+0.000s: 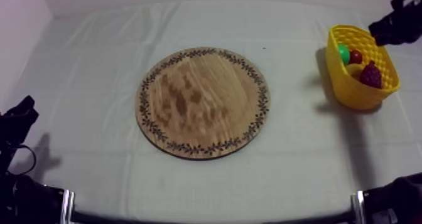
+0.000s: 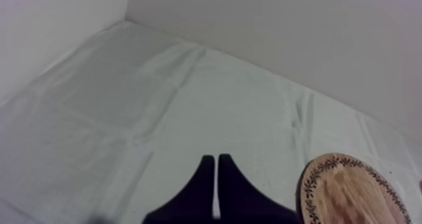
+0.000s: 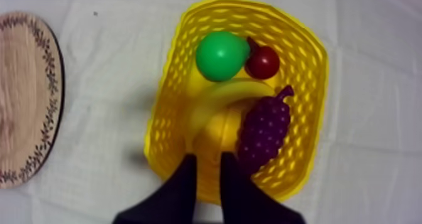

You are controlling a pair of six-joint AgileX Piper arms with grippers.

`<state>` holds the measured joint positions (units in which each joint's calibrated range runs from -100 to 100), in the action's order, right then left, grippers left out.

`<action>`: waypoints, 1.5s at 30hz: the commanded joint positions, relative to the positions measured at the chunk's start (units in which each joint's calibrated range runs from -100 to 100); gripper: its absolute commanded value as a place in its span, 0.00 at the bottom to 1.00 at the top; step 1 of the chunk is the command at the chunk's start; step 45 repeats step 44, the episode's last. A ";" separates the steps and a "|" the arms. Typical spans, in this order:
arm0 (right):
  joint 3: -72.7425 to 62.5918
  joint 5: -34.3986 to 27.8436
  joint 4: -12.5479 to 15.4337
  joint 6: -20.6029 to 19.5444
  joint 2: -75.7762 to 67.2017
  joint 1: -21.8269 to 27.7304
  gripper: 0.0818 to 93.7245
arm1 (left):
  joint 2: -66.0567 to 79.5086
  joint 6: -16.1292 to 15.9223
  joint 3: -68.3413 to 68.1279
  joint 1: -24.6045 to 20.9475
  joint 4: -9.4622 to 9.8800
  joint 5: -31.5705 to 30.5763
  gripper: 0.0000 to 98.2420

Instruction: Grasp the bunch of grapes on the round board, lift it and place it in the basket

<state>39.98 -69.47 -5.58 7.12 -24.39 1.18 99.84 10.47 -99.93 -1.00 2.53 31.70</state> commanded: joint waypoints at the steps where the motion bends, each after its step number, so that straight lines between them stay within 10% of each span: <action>1: 7.05 5.03 -0.39 -1.54 -7.02 -0.15 0.04 | -0.02 0.01 0.04 0.02 -0.01 -0.01 0.00; 23: 47.29 29.73 13.33 2.92 -48.98 -2.96 0.00 | -0.02 0.01 0.04 0.02 -0.01 -0.01 0.00; 33: 56.79 29.58 8.91 -2.59 -60.33 -8.02 0.00 | -0.02 0.03 0.04 0.02 -0.01 -0.01 0.00; 45: 59.22 30.88 6.98 5.39 -67.80 -7.70 0.00 | -0.02 0.08 0.04 0.02 -0.01 -0.01 0.00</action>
